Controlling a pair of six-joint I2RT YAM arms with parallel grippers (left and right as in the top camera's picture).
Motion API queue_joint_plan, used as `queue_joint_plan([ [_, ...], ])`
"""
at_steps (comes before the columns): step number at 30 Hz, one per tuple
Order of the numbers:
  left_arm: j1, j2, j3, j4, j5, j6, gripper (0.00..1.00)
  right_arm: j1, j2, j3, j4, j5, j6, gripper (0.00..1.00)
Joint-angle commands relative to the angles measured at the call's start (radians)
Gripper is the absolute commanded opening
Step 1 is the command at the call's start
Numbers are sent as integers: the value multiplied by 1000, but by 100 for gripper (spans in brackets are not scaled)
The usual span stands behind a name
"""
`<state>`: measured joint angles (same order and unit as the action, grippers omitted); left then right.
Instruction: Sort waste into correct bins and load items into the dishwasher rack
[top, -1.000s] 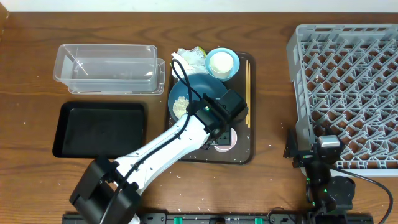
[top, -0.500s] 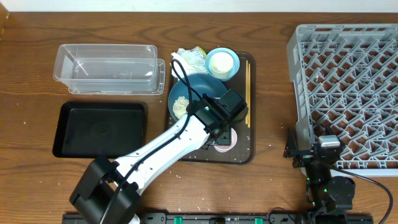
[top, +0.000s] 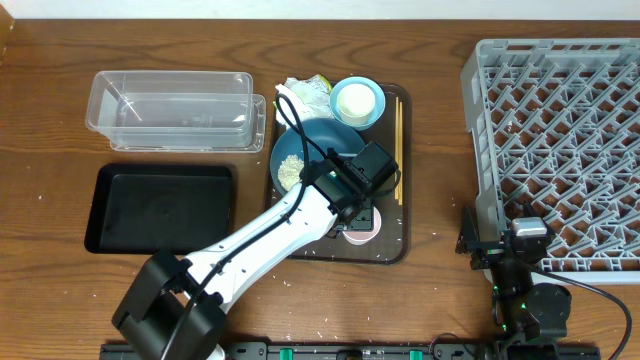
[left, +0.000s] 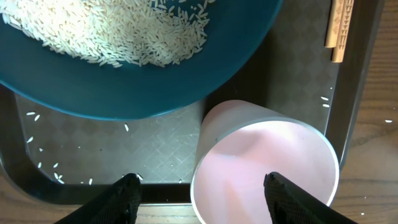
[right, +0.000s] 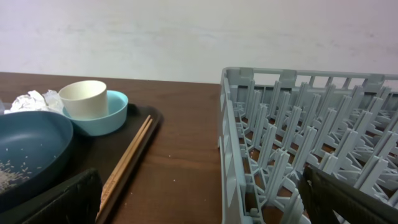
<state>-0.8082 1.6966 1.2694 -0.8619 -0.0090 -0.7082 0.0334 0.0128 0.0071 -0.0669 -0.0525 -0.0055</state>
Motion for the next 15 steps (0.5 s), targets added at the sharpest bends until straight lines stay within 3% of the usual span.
queue_joint_plan([
  [1,0,18,-7,10,-30,-11,65,9,-5,-2,-4,-5,-11,99],
  [9,1,-12,3,-4,-26,-11,61,9,-5,-2,-3,-5,-11,99],
  [15,8,-149,24,-33,-30,-7,61,9,-5,-2,-4,-5,-11,99],
])
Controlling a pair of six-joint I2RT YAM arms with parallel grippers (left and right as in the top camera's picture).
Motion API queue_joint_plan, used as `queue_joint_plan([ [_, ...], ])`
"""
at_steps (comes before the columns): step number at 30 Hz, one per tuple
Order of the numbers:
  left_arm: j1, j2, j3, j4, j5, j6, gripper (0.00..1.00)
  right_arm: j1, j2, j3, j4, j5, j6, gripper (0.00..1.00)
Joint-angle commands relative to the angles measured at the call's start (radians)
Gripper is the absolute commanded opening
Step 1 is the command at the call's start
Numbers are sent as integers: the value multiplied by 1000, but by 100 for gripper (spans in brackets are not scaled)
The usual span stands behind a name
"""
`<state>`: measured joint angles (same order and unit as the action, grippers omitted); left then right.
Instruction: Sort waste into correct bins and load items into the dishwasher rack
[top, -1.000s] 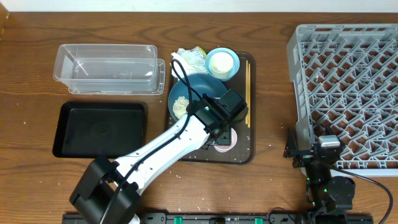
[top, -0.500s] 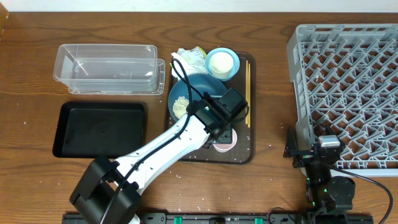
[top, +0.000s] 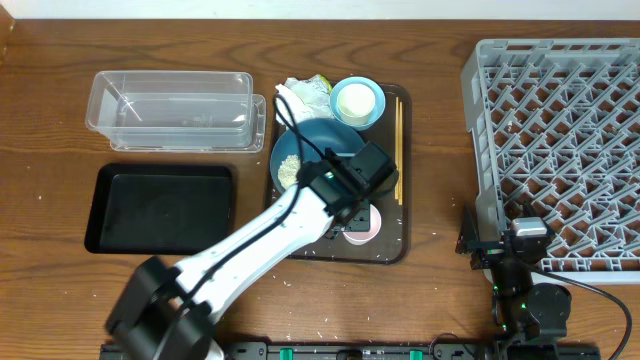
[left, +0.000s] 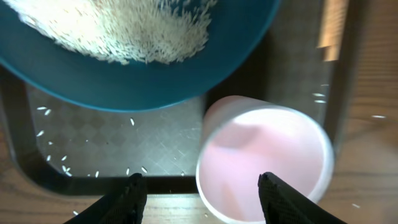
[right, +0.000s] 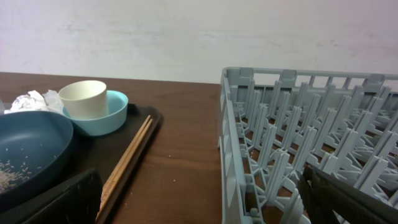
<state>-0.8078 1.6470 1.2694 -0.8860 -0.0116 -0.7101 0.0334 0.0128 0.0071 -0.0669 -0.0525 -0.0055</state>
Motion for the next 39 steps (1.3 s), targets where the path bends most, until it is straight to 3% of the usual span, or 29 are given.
queue_joint_plan([
  [1,11,-125,24,-19,-36,-5,61,9,-5,-2,-3,-5,-11,99],
  [10,127,-303,23,-216,-161,-6,62,9,-5,-2,-3,-5,-11,99],
  [21,488,-346,23,-409,-204,-6,62,9,-5,-2,-3,-5,-11,99],
  [22,524,-346,23,-423,-221,-6,75,9,-5,-2,-3,-5,-11,99],
  [23,569,-346,23,-437,-230,-6,81,9,-5,-2,-3,-5,-11,99],
  [28,746,-346,23,-476,-177,-6,95,9,-5,-2,-3,-5,-11,99],
  [39,826,-346,23,-475,-157,-6,98,9,-5,-2,-1,-17,-10,99],
])
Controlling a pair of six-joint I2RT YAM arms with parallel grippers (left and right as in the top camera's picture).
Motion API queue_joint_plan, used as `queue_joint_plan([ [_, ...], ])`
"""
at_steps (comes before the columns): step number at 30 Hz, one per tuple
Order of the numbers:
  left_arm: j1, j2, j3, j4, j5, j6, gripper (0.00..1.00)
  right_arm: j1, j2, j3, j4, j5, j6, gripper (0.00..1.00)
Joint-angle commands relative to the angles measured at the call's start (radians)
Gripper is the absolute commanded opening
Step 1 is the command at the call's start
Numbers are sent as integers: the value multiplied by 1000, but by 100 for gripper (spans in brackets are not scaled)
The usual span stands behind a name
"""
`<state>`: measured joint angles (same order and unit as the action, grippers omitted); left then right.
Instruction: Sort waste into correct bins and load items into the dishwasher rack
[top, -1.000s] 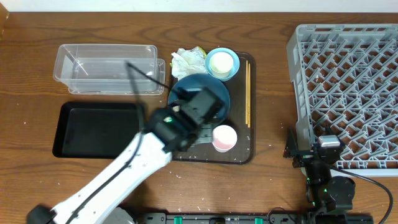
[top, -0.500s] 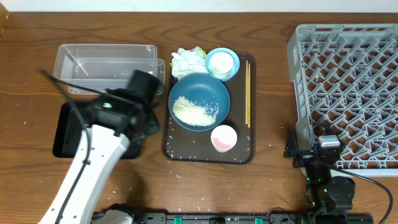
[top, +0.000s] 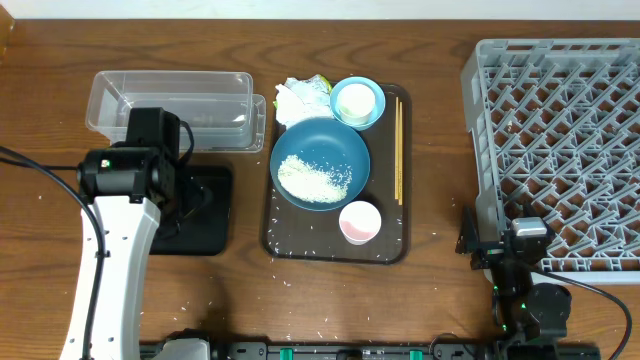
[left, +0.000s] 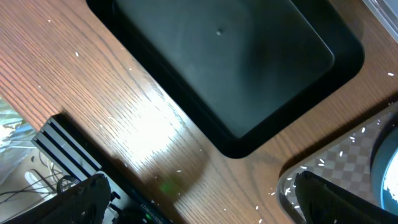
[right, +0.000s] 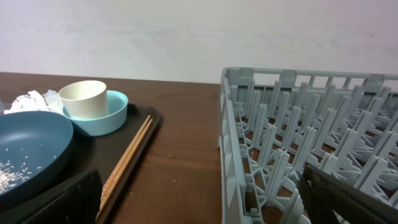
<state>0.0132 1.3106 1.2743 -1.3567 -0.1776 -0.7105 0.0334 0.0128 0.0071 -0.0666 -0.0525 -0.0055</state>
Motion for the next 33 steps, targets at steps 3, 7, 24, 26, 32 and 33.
queue_joint_plan([
  [3,5,-10,18,-4,9,-6,98,9,-5,-2,85,-239,80,99],
  [7,5,-10,18,-4,9,-6,98,9,-5,-2,303,-901,528,99],
  [24,5,-10,18,-4,9,-6,99,9,33,101,500,-766,1167,99],
  [26,5,-10,18,-4,9,-6,99,9,86,180,421,-767,1055,99],
  [32,5,-10,18,-4,9,-6,99,10,400,496,25,-813,641,99],
  [33,5,-10,18,-4,9,-6,99,14,462,553,-24,-838,588,99],
])
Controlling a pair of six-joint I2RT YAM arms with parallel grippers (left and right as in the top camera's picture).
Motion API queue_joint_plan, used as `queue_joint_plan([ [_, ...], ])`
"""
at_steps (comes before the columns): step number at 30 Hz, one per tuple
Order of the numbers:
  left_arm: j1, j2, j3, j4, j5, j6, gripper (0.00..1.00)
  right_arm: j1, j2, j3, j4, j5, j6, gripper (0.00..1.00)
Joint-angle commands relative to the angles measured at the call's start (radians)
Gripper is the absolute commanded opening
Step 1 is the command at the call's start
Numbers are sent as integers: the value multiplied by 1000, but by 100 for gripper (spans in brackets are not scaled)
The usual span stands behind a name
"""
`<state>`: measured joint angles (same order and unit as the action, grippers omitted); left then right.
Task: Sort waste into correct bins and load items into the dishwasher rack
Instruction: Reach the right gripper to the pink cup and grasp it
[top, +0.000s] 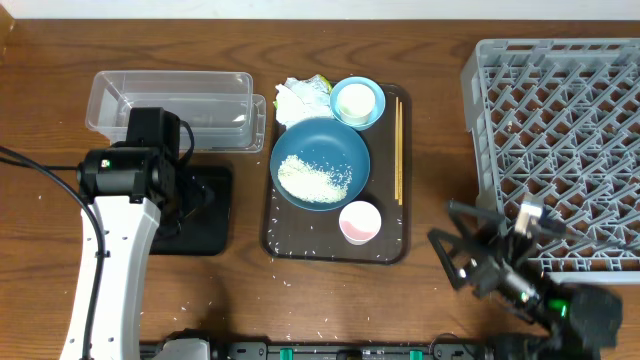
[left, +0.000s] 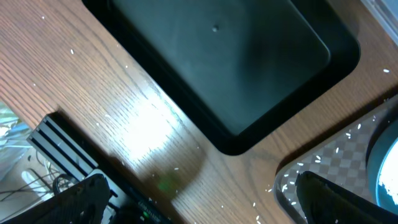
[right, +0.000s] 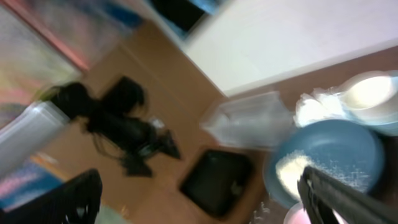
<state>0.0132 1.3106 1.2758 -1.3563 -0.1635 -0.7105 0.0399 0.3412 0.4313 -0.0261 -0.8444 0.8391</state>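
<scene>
A dark serving tray (top: 388, 250) holds a blue plate of rice (top: 320, 163), a pink cup (top: 359, 221), a light-blue bowl with a cream cup in it (top: 357, 101), chopsticks (top: 397, 150) and crumpled paper (top: 300, 97). The grey dishwasher rack (top: 560, 140) stands at the right. My right gripper (top: 445, 240) is open and empty, raised between tray and rack; its blurred wrist view shows the plate (right: 326, 158) and gripper (right: 199, 199). Over the black bin (left: 217, 62), my left gripper (left: 199, 199) is open and empty.
A clear plastic container (top: 170, 110) sits at the back left, behind the black bin (top: 210, 228). Loose rice grains lie on the wood near the tray's front. The left arm lies across the bin.
My right arm has risen from beside the rack and turned left; its camera now looks across the tray and bins. The left arm has barely shifted.
My left gripper stood open at the pink cup on the tray at the first two moments. Then it was back over the black bin, empty, with the cup still on the tray. The right arm rested by the rack until now.
</scene>
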Motion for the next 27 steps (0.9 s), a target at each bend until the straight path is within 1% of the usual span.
queue_joint_plan([
  [1,5,-10,17,-4,-5,-6,99,16,207,197,-131,-71,-311,99],
  [4,5,-10,17,-4,-5,-6,99,80,415,414,-394,-91,-494,99],
  [5,5,-10,17,-4,-5,-6,99,113,473,478,-484,-67,-560,99],
  [6,5,-10,17,-4,-5,-6,99,162,537,552,-588,-2,-623,99],
  [8,5,-10,17,-4,-5,-6,99,290,655,689,-774,229,-686,99],
  [10,5,-10,17,-4,-5,-6,99,432,758,796,-900,492,-687,99],
  [12,5,-10,17,-4,-5,-6,99,571,855,881,-988,724,-642,99],
  [13,5,-10,17,-4,-5,-6,99,642,910,921,-1025,846,-581,99],
  [15,5,-10,17,-4,-5,-6,99,731,993,967,-1063,967,-505,99],
  [16,5,-10,17,-4,-5,-6,99,758,1026,980,-1069,987,-491,99],
  [20,5,-10,17,-4,-5,-6,99,826,1151,988,-1067,990,-434,99],
  [24,5,-10,17,-4,-5,-6,99,849,1268,988,-1062,990,-381,99],
  [26,5,-10,17,-4,-5,-6,99,858,1319,988,-1051,986,-380,99],
  [27,5,-10,17,-4,-5,-6,99,860,1349,988,-1048,979,-380,95],
])
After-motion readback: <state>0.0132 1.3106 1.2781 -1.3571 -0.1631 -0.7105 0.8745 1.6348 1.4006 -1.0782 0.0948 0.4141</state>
